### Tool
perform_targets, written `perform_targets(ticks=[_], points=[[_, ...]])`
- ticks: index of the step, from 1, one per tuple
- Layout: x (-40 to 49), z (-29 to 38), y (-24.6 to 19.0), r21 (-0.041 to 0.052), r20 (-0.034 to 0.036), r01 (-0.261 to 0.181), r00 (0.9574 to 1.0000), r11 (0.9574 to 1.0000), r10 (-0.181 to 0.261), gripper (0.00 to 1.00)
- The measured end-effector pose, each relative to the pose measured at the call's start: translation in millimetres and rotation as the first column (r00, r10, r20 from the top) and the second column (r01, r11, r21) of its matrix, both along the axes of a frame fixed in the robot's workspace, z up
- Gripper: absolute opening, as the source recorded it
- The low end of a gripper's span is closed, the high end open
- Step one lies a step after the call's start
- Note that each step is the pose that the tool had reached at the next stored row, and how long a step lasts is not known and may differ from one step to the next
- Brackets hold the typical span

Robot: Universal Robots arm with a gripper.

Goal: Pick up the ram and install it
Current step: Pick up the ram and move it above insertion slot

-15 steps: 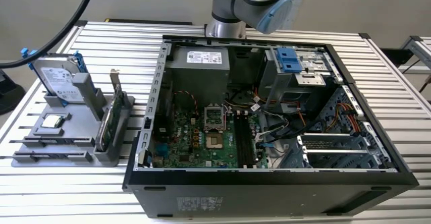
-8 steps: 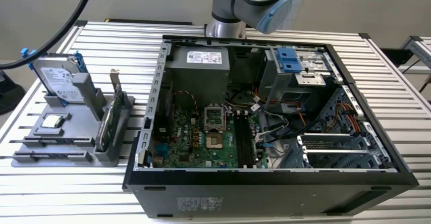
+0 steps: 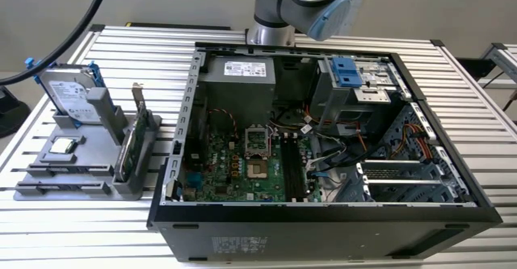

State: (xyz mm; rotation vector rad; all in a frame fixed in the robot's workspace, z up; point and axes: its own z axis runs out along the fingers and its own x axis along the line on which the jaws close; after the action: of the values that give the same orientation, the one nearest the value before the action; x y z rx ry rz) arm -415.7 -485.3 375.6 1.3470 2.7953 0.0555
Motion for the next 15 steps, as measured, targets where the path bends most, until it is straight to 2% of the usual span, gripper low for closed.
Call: perform_targets(ticks=[6, 10, 15], points=[[-0.1, 0.0, 0.0, 0.0, -0.0001, 0.038, 0.9993, 0.9993, -0.038, 0.0], [-0.1, 0.2, 0.0, 0.0, -0.0007, 0.042, 0.9991, 0.9991, -0.042, 0.0], [-0.1, 1.0, 0.0, -0.0012, -0.0053, 0.044, 0.999, 0.9991, -0.044, 0.0]])
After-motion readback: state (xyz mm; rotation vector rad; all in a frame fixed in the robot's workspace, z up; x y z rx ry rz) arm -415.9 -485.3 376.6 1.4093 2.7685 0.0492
